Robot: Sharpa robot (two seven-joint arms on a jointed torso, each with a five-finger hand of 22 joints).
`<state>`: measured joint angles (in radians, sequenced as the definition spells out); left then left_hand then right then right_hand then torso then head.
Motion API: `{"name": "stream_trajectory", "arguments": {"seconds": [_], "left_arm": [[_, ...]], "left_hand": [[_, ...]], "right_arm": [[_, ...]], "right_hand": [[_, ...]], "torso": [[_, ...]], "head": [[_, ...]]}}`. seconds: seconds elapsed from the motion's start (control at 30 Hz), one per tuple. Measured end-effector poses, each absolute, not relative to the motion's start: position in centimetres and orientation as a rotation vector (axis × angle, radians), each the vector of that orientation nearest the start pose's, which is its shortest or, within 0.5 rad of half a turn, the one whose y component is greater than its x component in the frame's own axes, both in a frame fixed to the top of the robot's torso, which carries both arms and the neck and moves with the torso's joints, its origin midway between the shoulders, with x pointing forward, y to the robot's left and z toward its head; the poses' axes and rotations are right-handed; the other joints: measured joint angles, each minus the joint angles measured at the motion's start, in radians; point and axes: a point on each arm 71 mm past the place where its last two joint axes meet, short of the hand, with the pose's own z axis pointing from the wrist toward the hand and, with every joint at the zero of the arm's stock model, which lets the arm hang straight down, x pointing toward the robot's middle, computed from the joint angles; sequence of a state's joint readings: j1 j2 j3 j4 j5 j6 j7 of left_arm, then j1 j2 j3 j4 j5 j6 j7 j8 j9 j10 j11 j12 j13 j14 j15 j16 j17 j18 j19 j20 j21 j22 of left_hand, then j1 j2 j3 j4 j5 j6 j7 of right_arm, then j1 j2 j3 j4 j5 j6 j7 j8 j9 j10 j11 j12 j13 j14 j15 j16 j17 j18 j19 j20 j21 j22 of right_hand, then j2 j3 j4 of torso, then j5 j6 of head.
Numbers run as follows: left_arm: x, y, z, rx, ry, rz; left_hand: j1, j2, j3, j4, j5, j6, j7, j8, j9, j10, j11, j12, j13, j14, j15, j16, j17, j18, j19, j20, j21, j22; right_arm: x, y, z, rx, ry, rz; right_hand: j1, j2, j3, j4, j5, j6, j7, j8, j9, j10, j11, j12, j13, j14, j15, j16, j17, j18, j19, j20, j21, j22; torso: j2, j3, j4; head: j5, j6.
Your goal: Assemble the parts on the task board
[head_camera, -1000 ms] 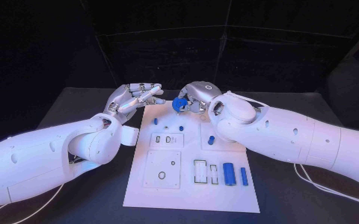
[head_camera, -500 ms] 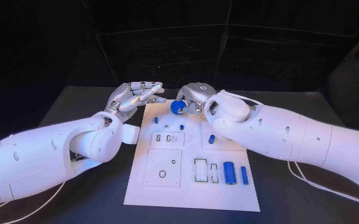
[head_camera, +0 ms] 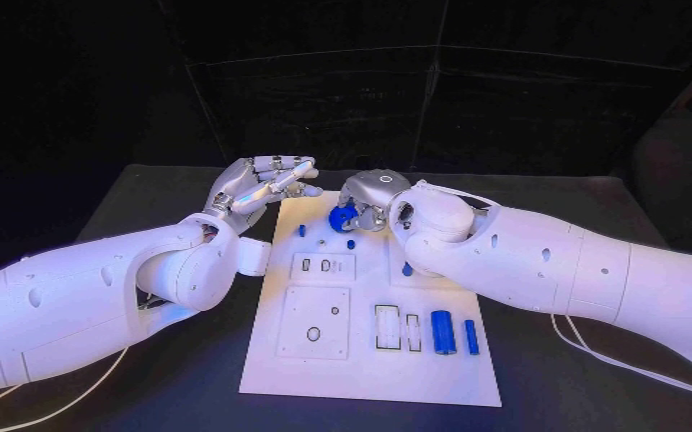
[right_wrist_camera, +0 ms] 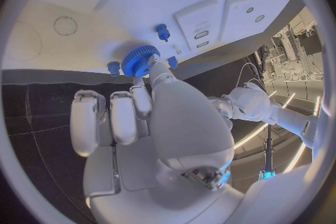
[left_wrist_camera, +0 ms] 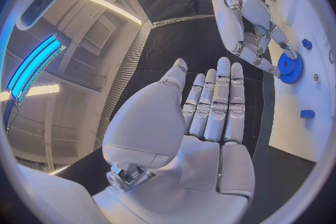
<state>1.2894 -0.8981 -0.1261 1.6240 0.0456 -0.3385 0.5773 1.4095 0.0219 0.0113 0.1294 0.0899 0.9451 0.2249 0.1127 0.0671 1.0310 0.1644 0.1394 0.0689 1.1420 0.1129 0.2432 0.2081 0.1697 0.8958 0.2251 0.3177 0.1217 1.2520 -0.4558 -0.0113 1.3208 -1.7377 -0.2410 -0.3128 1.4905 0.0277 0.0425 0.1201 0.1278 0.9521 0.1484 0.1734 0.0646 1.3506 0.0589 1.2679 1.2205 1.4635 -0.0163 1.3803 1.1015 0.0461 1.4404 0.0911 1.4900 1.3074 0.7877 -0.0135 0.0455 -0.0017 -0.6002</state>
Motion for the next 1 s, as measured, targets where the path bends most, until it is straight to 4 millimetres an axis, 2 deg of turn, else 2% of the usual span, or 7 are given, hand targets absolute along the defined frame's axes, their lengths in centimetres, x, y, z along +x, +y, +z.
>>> {"name": "stream_trajectory", "arguments": {"seconds": [0.23,0.33,0.7,0.77,0.9,1.0], "left_arm": [[47.46,21.09,-14.9,-1.003,1.272,-1.647],[47.47,21.09,-14.9,-1.003,1.272,-1.647],[47.49,21.09,-14.91,-1.003,1.273,-1.647],[47.49,21.09,-14.91,-1.003,1.273,-1.647],[47.49,21.09,-14.91,-1.003,1.274,-1.647],[47.49,21.08,-14.91,-1.004,1.275,-1.647]], "left_hand": [[0.0,0.0,0.0,0.0,0.0,0.0,0.0,0.0,0.0,0.0,0.0,0.0,0.0,0.0,0.0,0.0,0.0,0.0,0.0,0.0,0.0,0.0],[0.0,0.0,0.0,0.0,0.0,0.0,0.0,0.0,0.0,0.0,0.0,0.0,0.0,0.0,0.0,0.0,0.0,0.0,0.0,0.0,0.0,0.0],[0.0,0.0,0.0,0.0,0.0,0.0,0.0,0.0,0.0,0.0,0.0,0.0,0.0,0.0,0.0,0.0,0.0,0.0,0.0,0.0,0.0,0.0],[0.0,0.0,0.0,0.0,0.0,0.0,0.0,0.0,0.0,0.0,0.0,0.0,0.0,0.0,0.0,0.0,0.0,0.0,0.0,0.0,0.0,0.0],[0.0,0.0,0.003,-0.003,0.0,0.0,0.0,0.0,0.0,0.0,0.0,0.0,-0.001,0.0,0.0,0.0,0.002,0.0,0.0,0.0,0.0,-0.001],[0.0,0.0,0.003,-0.003,0.0,0.0,0.0,0.0,0.0,0.0,0.0,0.0,-0.001,0.0,0.0,0.0,0.002,0.0,0.0,0.0,0.0,-0.001]], "right_arm": [[51.89,-5.86,-15.45,-0.386,1.54,0.495],[51.97,-5.9,-15.43,-0.383,1.535,0.49],[52.21,-6.34,-15.58,-0.358,1.514,0.456],[52.22,-6.35,-15.59,-0.356,1.512,0.454],[52.26,-6.33,-15.59,-0.354,1.511,0.45],[52.28,-6.26,-15.58,-0.354,1.512,0.449]], "right_hand": [[-0.007,-0.007,0.005,0.001,0.0,0.0,0.0,-0.003,-0.001,0.0,0.0,-0.006,-0.003,0.0,0.0,0.0,0.0,0.0,0.0,0.0,0.0,0.0],[-0.011,-0.011,0.012,0.0,0.0,-0.009,0.008,-0.013,-0.001,0.0,0.0,-0.01,-0.006,0.0,0.0,0.0,-0.001,0.0,0.003,0.004,0.0,0.0],[-0.016,-0.016,0.016,0.001,0.0,-0.013,0.006,-0.015,-0.001,0.0,0.0,-0.011,-0.009,0.0,0.0,0.0,-0.003,0.0,0.003,0.004,0.0,0.0],[-0.016,-0.016,0.016,0.001,0.0,-0.017,0.009,-0.019,-0.001,0.0,0.0,-0.011,-0.008,0.0,0.0,0.0,-0.003,0.0,0.003,0.004,0.0,0.0],[-0.044,-0.025,0.021,0.006,-0.008,-0.028,0.012,-0.027,0.001,-0.009,0.009,-0.028,-0.022,0.004,0.004,0.0,-0.006,0.0,0.003,0.004,0.0,0.0],[-0.075,-0.044,0.011,0.022,-0.008,-0.053,0.013,-0.043,0.002,-0.024,0.012,-0.047,-0.04,0.004,0.004,0.0,-0.015,0.0,-0.002,0.009,0.0,0.0]], "torso": [[0.0,0.0,0.0002],[0.0,0.0,0.0002],[0.0,0.0001,0.0],[0.0,0.0001,-0.0001],[0.0,0.0001,-0.0002],[0.0,0.0,-0.0006]], "head": [[0.001,-0.001],[0.001,-0.001],[0.0,0.0],[0.0,0.0],[0.0,0.001],[0.0,0.001]]}}
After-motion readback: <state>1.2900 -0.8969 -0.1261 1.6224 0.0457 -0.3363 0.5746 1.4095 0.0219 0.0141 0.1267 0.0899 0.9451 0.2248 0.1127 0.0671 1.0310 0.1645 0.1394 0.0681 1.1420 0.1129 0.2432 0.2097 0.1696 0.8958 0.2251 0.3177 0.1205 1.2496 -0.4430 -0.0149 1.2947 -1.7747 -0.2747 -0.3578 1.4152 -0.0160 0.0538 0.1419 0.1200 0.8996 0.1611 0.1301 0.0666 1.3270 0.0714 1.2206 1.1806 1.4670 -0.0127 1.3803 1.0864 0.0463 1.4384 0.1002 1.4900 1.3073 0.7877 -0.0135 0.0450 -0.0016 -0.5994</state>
